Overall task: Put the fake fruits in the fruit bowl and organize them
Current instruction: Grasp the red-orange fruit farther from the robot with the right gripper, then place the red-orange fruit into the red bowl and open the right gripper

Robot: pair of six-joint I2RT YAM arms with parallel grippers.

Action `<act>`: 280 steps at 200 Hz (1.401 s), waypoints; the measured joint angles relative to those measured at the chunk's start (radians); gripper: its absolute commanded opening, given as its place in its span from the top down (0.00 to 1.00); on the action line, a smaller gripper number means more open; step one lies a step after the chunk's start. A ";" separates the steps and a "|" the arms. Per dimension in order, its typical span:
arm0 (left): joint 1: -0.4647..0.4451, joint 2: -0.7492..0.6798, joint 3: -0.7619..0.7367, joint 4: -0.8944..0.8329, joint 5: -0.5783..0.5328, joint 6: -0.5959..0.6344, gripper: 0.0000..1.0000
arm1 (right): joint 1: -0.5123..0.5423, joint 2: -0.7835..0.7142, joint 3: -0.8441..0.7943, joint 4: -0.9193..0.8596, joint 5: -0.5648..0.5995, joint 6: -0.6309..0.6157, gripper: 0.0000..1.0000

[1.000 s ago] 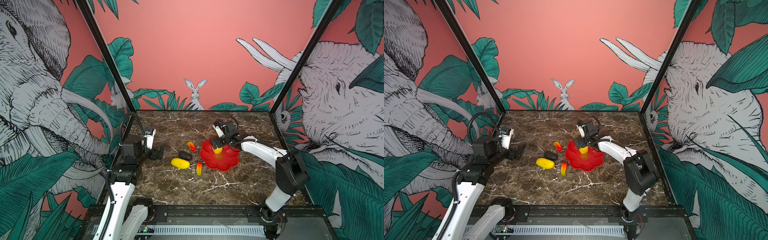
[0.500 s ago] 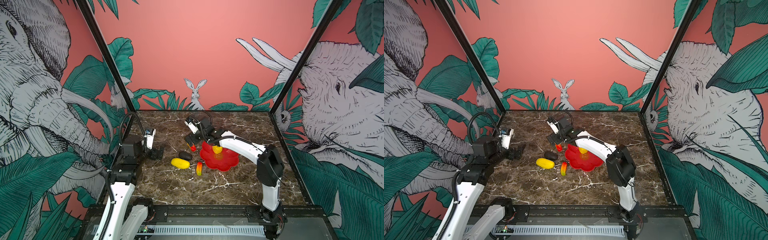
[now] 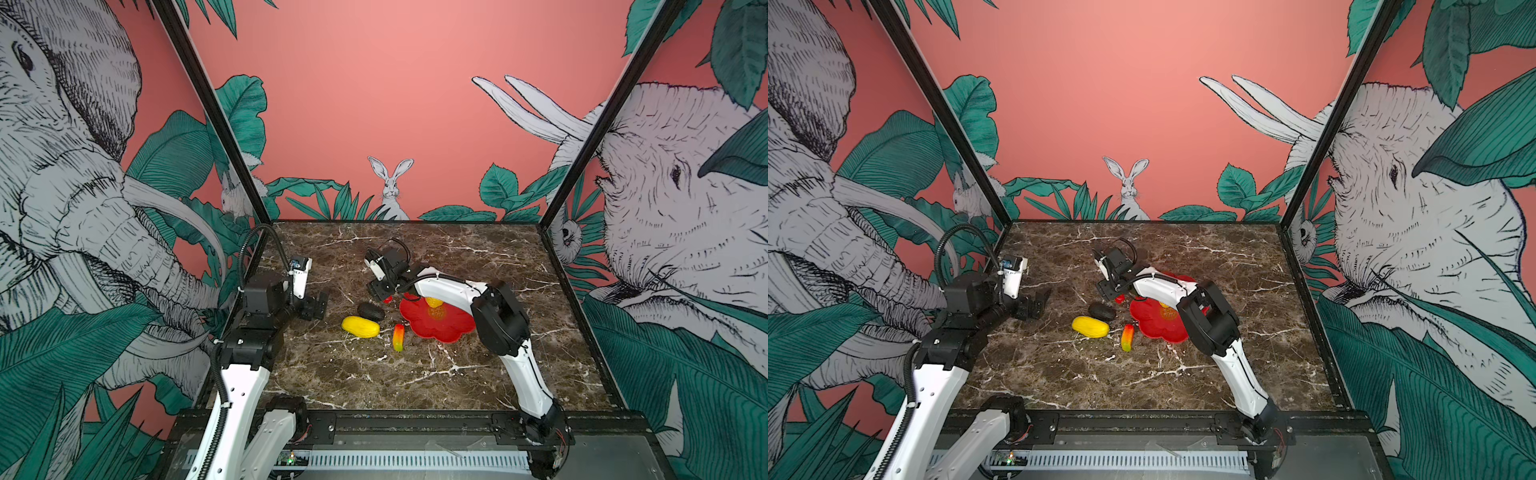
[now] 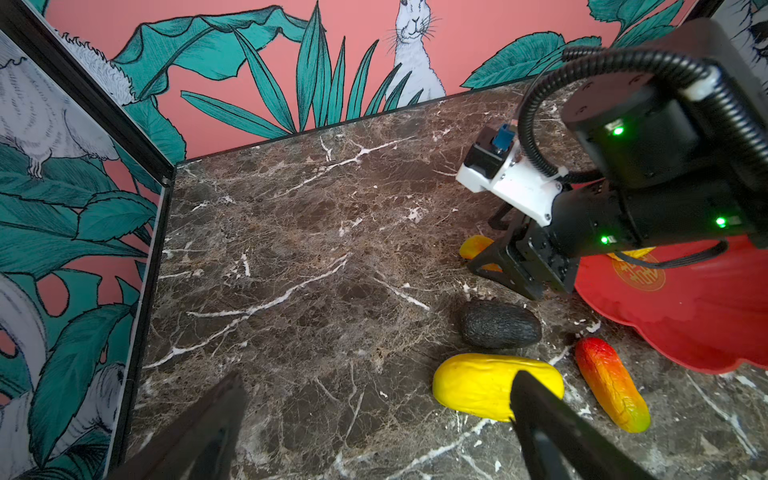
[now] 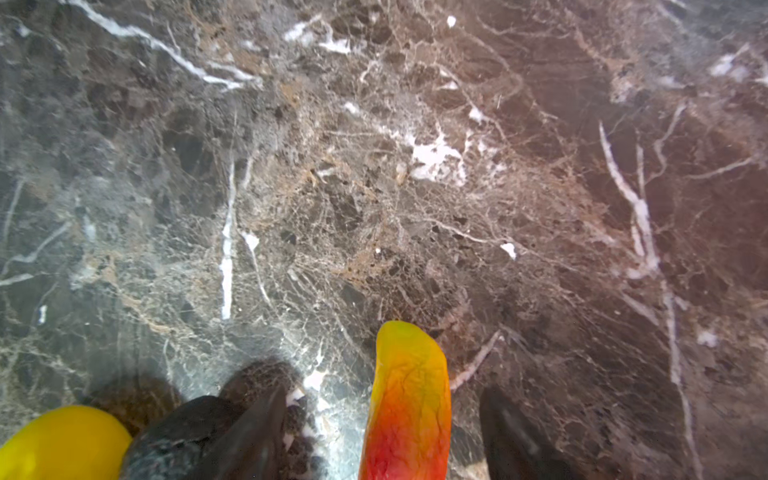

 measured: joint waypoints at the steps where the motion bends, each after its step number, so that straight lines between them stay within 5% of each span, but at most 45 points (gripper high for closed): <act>1: 0.000 0.000 0.000 0.000 0.000 0.000 0.00 | 0.000 0.000 0.000 0.000 0.000 0.000 0.32; 58: 0.000 -0.001 0.000 0.000 0.000 0.000 0.00 | 0.000 0.043 0.018 0.000 0.001 0.009 0.40; 129: 0.000 -0.002 0.000 0.000 0.000 0.000 0.00 | 0.000 0.061 0.030 -0.003 0.001 0.011 0.77; 160: 0.000 -0.003 0.000 0.000 0.000 0.000 0.00 | -0.001 0.027 0.023 -0.029 0.002 -0.012 0.83; 219: 0.000 -0.003 0.000 0.000 -0.001 0.000 0.00 | -0.040 -0.419 -0.232 0.003 0.007 -0.060 0.84; 280: 0.000 -0.011 0.000 0.000 0.000 0.000 0.00 | -0.263 -0.785 -0.645 0.020 0.080 -0.031 0.84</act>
